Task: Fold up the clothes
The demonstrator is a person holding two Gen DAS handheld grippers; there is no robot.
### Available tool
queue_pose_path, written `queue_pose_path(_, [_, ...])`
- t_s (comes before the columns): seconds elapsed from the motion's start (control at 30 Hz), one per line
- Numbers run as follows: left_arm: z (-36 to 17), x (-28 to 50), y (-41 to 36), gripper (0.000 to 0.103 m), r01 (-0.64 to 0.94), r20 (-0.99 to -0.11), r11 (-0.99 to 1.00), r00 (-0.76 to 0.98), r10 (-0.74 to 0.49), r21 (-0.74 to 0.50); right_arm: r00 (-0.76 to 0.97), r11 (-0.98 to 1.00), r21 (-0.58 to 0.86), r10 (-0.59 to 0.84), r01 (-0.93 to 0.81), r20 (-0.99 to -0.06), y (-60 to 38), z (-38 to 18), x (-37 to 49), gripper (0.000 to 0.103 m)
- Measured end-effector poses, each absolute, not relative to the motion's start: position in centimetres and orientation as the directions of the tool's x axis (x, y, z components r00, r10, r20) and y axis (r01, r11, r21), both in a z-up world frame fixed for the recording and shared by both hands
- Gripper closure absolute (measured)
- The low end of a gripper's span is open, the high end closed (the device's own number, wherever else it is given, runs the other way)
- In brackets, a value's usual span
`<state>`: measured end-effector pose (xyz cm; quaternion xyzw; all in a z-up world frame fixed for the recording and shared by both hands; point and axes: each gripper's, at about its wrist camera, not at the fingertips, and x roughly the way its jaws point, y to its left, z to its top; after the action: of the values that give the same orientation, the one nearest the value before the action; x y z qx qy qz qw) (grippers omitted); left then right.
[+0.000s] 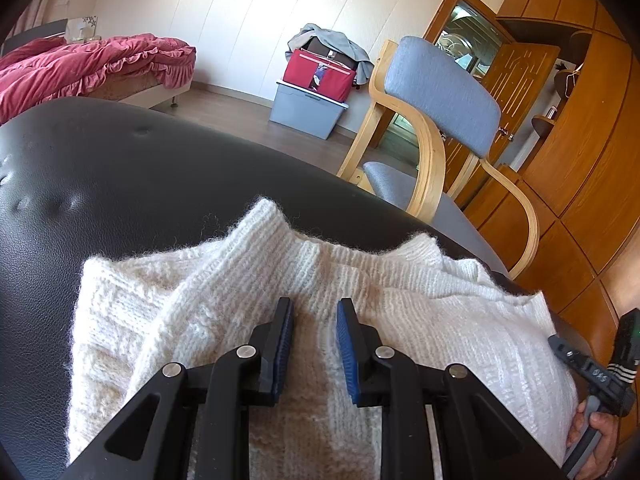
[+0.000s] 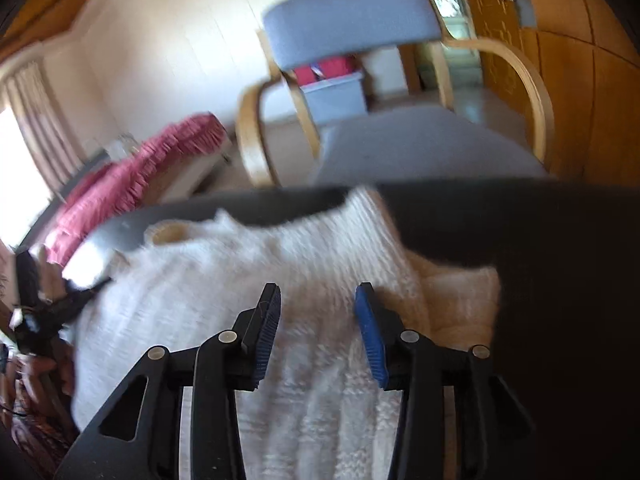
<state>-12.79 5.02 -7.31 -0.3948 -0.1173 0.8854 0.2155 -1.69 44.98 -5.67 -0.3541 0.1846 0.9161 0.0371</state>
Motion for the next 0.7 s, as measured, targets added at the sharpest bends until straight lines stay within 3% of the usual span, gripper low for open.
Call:
queue_pose_path(0.1, [-7.2,-12.7,5.3,0.081,-0.29,-0.654,-0.887,-0.6,0.461,-0.359,-0.749,-0.924,0.32,-0.059,-0.208,-0.66,45.3,-5.6,-1.5,0.061])
queue_pose_path(0.27, [-7.1,-12.6,5.8,0.081,-0.29,-0.663,-0.901,-0.609,0.435,-0.324,-0.786,-0.955,0.208,0.041,-0.213,-0.617,42.8,-3.4,-0.1,0.061])
queue_pose_path(0.4, [-7.1,-12.7,5.9,0.081,-0.29,-0.666,-0.904,-0.611,0.428,-0.315,-0.819,-0.979,0.188,-0.043,-0.081,-0.572,39.2,-1.8,0.1,0.061])
queue_pose_path(0.5, [-7.1,-12.7,6.0,0.081,-0.29,-0.667,-0.905,-0.612,0.425,-0.311,-0.785,-0.987,0.159,-0.113,0.018,-0.609,36.4,-1.9,-1.6,0.061])
queue_pose_path(0.57, [-7.1,-12.7,6.0,0.081,-0.29,-0.667,-0.906,-0.613,0.424,-0.309,-0.76,-0.991,0.124,-0.116,0.047,-0.639,34.8,-2.4,-3.1,0.073])
queue_pose_path(0.7, [-7.1,-12.7,6.0,0.081,-0.289,-0.667,-0.906,-0.614,0.422,-0.307,-0.733,-0.997,0.068,-0.063,0.023,-0.678,33.9,-4.0,-4.6,0.077])
